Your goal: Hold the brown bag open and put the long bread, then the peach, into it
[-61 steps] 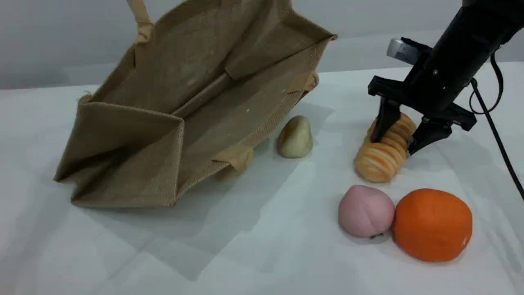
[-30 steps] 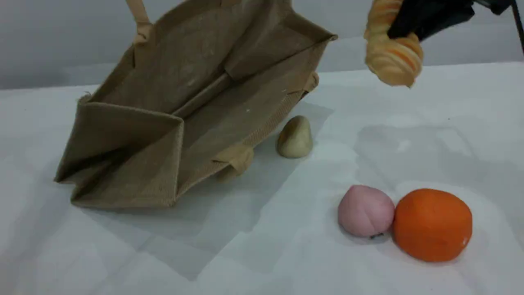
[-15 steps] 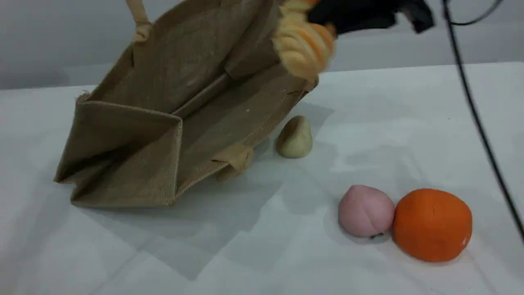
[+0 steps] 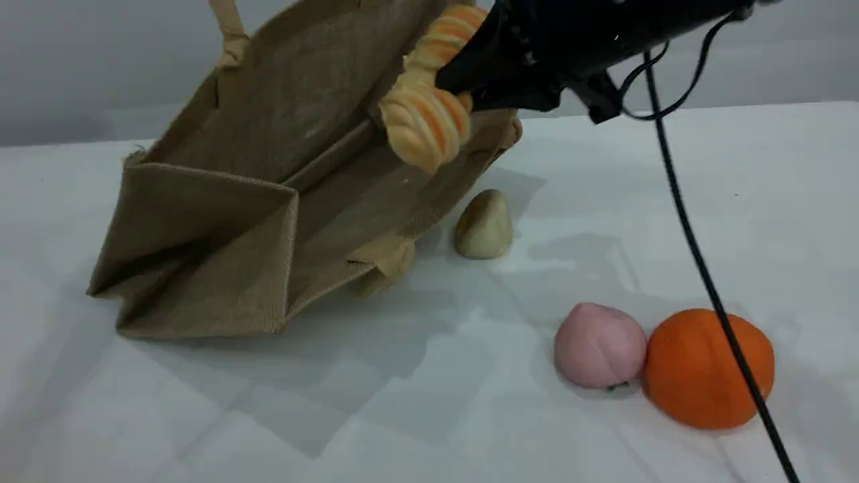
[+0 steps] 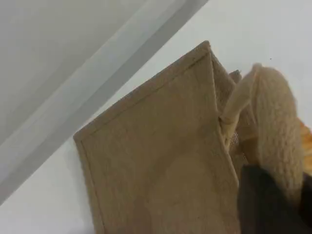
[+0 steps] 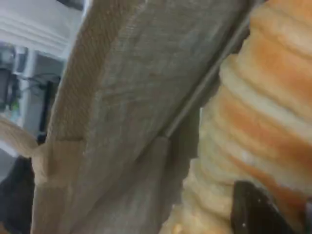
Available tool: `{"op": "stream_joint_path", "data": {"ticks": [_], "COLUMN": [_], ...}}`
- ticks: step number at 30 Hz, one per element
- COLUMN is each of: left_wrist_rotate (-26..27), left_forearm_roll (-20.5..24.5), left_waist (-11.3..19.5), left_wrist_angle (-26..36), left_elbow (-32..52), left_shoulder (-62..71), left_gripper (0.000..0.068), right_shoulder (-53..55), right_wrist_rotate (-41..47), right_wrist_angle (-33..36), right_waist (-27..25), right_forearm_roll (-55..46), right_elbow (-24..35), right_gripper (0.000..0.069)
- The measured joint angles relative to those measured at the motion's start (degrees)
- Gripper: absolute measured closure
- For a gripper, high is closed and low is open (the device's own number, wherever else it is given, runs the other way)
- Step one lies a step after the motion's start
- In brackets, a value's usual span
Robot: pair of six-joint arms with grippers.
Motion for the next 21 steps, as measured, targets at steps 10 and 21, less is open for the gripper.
{"op": "stream_joint_path", "data": {"ticks": [10, 21], "left_wrist_rotate": [0.00, -0.04], "left_forearm_roll": [0.00, 0.00], "left_waist": [0.00, 0.00], "left_wrist_angle": [0.00, 0.00], "left_elbow": [0.00, 0.00], "left_shoulder": [0.00, 0.00], "left_gripper": [0.0588, 0.0588], "right_shoulder": [3.75, 13.87], "right_wrist_rotate": [-6.79, -3.48], "right_wrist_angle": [0.42, -0.76], "right_waist": [1.27, 4.75], "right_forearm_roll": [5.35, 5.24], "right_elbow": [-2.77, -14.16], "right_gripper": [0.0606, 0.0609]}}
